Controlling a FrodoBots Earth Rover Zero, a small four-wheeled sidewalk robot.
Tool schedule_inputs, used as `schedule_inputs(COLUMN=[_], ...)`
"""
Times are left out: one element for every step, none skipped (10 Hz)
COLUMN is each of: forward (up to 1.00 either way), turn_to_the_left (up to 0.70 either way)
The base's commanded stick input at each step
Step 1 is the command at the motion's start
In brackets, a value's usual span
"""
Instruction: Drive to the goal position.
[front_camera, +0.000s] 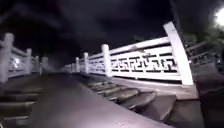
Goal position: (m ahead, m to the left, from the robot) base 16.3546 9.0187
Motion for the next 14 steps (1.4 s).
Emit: schedule_inputs(forward=[0.45, 0.45, 0.45, 0.45, 0.45, 0.45, 0.45, 0.45, 0.45, 0.45, 0.12, 0.0, 0.0, 0.0], turn_to_the_left=[0.0, 0.0, 0.0, 0.0, 0.16, 0.27, 0.27, 0.27, 0.27, 0.27, 0.4, 0.45, 0.45, 0.45])
